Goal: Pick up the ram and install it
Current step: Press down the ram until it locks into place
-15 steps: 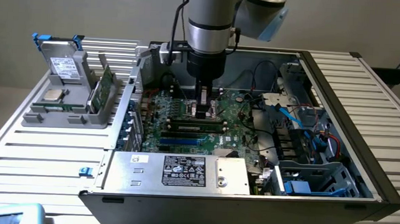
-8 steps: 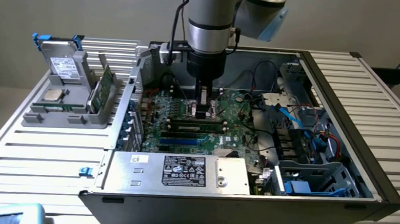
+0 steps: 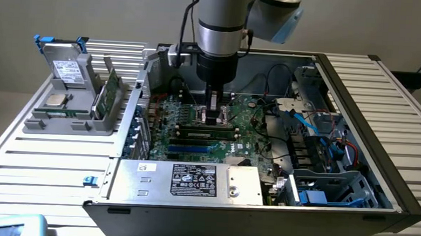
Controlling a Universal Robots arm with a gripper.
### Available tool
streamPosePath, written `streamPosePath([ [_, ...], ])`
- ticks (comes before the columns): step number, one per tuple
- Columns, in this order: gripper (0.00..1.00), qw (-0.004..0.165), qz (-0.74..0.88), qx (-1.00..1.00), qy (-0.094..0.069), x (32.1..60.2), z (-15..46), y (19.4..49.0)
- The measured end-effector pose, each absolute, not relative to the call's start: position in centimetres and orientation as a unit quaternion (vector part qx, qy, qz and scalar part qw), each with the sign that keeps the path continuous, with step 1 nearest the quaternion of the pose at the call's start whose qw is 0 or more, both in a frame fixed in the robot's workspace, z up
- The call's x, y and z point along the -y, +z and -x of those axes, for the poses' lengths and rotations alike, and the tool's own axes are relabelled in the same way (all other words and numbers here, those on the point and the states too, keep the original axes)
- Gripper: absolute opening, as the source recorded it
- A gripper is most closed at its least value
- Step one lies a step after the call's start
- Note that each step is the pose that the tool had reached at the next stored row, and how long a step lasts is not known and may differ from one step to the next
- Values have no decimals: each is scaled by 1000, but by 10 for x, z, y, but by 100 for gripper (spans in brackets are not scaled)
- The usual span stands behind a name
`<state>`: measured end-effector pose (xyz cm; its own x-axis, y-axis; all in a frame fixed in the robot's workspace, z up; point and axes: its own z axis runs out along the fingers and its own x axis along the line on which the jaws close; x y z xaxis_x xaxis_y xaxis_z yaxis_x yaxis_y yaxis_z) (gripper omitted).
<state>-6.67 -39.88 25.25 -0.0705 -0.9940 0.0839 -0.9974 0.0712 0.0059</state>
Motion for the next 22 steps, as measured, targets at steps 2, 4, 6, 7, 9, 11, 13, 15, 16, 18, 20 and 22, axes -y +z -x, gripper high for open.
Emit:
streamPosePath([
  [2,11,33,-668,743,26,399,67,252],
  [4,11,34,-654,755,25,399,67,252],
  [6,11,34,-641,766,25,399,67,252],
  [7,11,35,-634,772,24,399,67,252],
  [9,11,35,-621,783,24,399,67,252],
  [11,11,35,-607,793,23,399,67,252],
  [13,11,36,-595,803,22,399,67,252],
  [15,11,36,-582,812,22,399,67,252],
  [16,11,36,-575,817,22,399,67,252],
  [18,11,36,-562,826,21,399,67,252],
  [20,11,37,-549,835,20,399,67,252],
  [22,11,37,-535,844,20,399,67,252],
])
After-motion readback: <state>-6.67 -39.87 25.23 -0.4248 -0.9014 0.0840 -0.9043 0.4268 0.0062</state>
